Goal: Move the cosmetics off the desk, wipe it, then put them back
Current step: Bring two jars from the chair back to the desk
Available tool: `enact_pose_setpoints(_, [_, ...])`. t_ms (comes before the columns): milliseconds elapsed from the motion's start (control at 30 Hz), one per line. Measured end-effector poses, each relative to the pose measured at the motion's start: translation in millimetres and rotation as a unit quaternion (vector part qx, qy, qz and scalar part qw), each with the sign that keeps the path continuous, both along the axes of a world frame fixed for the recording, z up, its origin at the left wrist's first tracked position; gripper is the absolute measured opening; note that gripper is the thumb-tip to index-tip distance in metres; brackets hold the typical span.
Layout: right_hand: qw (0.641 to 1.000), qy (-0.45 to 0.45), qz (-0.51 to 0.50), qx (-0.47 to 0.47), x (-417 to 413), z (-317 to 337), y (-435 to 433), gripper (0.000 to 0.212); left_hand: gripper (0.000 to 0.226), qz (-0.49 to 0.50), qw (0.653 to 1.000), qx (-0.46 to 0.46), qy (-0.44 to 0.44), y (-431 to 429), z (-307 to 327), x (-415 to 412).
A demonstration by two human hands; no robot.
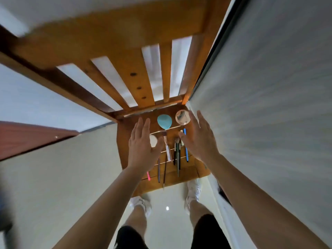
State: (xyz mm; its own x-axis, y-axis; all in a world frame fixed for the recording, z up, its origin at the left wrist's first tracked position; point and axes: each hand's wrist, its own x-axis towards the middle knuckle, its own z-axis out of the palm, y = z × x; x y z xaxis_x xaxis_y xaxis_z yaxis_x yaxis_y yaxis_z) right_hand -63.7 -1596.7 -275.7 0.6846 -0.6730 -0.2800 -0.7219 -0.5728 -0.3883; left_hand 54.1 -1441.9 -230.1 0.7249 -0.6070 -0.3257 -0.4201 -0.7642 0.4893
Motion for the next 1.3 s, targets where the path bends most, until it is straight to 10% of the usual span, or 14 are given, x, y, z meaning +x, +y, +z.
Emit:
enact_pose_setpoints(600, [0.997, -0.078, 0.008, 0.000, 35, -166, -46, 0.080, 0.082, 0.040, 0.994, -0.103, 0.014, -53, -201, 26])
enact_pose_setpoints(1067, [0.972, -0.235, -0.005, 0.011, 23, 51, 4, 0.081, 0.078, 0.130, 0.967, -0.220, -0.017, 48, 23, 48])
enact_pose_setpoints(1300, [0.934, -0.316, 0.160, 0.048, 80, 211, 46, 0.082, 0.074, 0.261, 0.913, -0.283, -0.133, 121, 196, 31])
